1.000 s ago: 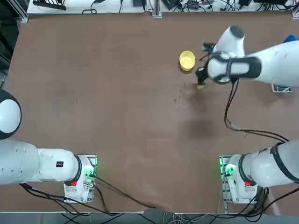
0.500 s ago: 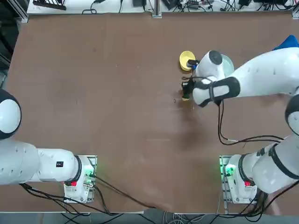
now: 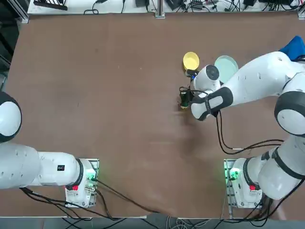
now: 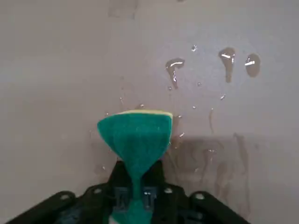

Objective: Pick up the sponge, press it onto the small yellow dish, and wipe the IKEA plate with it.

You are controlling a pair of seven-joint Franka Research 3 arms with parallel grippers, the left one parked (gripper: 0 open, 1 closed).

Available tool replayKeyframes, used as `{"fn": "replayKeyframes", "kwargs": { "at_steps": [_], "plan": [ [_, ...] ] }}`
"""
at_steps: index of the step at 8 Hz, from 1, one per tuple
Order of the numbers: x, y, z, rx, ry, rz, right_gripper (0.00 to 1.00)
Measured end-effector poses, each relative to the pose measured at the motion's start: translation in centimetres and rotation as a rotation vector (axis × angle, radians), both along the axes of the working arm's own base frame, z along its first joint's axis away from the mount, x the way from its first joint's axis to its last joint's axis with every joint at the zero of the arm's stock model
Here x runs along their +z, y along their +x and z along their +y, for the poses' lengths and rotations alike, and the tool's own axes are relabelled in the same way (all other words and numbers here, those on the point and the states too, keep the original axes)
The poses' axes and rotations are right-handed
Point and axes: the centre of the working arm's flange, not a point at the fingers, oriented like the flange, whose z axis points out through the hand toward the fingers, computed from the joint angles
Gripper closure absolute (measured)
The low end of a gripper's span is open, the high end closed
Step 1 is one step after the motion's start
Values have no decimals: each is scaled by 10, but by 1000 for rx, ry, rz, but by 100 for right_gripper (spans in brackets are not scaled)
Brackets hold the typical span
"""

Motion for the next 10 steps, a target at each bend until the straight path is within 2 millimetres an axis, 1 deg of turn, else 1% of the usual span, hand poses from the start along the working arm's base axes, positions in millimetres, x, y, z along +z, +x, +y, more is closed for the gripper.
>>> {"fn": "replayKeyframes", "kwargs": {
  "at_steps": [1, 2, 4, 5, 6, 7, 8, 9, 10],
  "plan": [
    [2, 5, 0, -7, 3, -6, 80],
    [5, 10, 0, -13, 8, -14, 65],
    [16, 28, 6, -23, 10, 3, 30],
    [30, 44, 12, -27, 8, 32, 12],
    [53, 63, 18, -33, 13, 58, 1],
    [82, 84, 19, -40, 20, 80, 0],
    [111, 104, 14, -36, 22, 99, 0],
    [142, 128, 2, -27, 24, 114, 0],
    [171, 154, -18, -21, 29, 122, 0]
  ]
}}
